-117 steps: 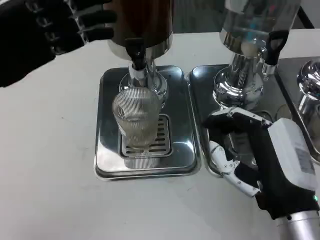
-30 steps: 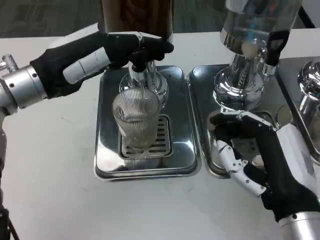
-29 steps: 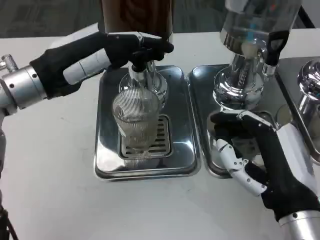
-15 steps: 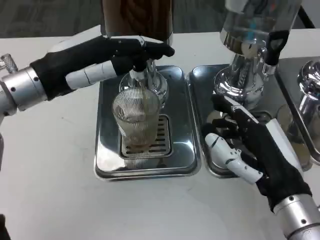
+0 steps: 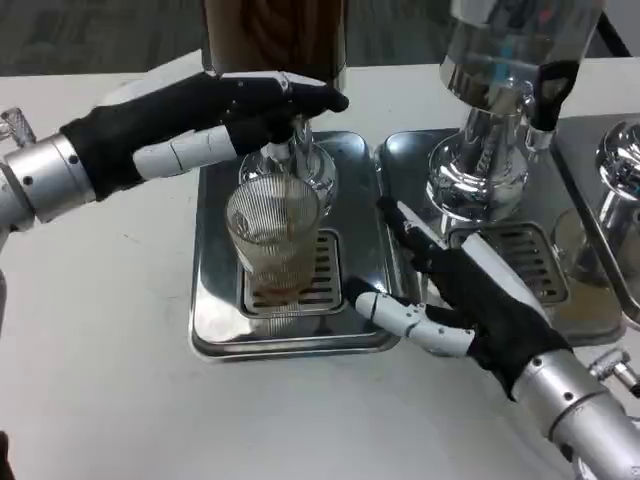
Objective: Grasp the cup under the faucet to collect the drink, then remove the cup.
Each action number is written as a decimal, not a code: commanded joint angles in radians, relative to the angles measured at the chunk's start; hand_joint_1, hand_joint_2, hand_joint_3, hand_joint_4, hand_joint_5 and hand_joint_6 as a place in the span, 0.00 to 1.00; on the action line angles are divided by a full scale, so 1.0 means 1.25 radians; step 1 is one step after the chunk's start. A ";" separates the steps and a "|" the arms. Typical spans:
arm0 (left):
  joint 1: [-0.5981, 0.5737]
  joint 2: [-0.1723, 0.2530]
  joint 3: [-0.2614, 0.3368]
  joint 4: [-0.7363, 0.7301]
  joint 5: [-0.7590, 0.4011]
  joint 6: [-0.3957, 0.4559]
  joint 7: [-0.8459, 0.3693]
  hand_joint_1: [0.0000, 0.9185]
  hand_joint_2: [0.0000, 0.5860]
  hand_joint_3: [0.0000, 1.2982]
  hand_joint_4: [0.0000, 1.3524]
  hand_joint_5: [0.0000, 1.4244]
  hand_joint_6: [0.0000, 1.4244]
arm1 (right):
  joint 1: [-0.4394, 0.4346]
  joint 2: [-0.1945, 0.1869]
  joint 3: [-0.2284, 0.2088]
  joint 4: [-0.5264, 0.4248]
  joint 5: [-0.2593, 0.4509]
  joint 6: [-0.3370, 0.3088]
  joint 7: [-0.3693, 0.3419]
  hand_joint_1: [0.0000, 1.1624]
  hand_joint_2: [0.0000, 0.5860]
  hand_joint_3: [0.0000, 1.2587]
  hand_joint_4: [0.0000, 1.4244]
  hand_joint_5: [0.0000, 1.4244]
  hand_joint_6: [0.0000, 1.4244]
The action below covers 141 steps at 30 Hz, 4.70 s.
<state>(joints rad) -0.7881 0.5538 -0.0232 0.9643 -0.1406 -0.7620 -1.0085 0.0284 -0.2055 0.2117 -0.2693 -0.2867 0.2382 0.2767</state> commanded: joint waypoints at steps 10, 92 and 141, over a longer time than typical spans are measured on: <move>0.032 0.019 -0.021 0.026 0.045 0.004 -0.009 0.00 0.09 0.19 0.09 0.08 0.07 | -0.054 0.005 0.010 0.118 0.017 -0.062 -0.014 0.43 0.38 0.00 0.00 0.00 0.00; 0.071 0.005 0.098 0.013 -0.056 0.024 0.096 0.00 0.11 0.20 0.09 0.08 0.09 | -0.401 0.089 -0.041 0.585 0.064 -0.255 -0.096 0.40 0.41 0.00 0.00 0.00 0.03; 0.288 0.032 0.246 -0.057 -0.107 0.106 0.121 0.00 0.13 0.27 0.12 0.11 0.12 | -0.370 0.077 -0.015 0.619 0.090 -0.308 -0.022 0.34 0.37 0.00 0.00 0.00 0.02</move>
<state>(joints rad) -0.4473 0.5999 0.2982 0.8816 -0.2973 -0.6380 -0.8660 -0.4441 -0.0990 0.1855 0.5016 -0.1695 -0.1298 0.2418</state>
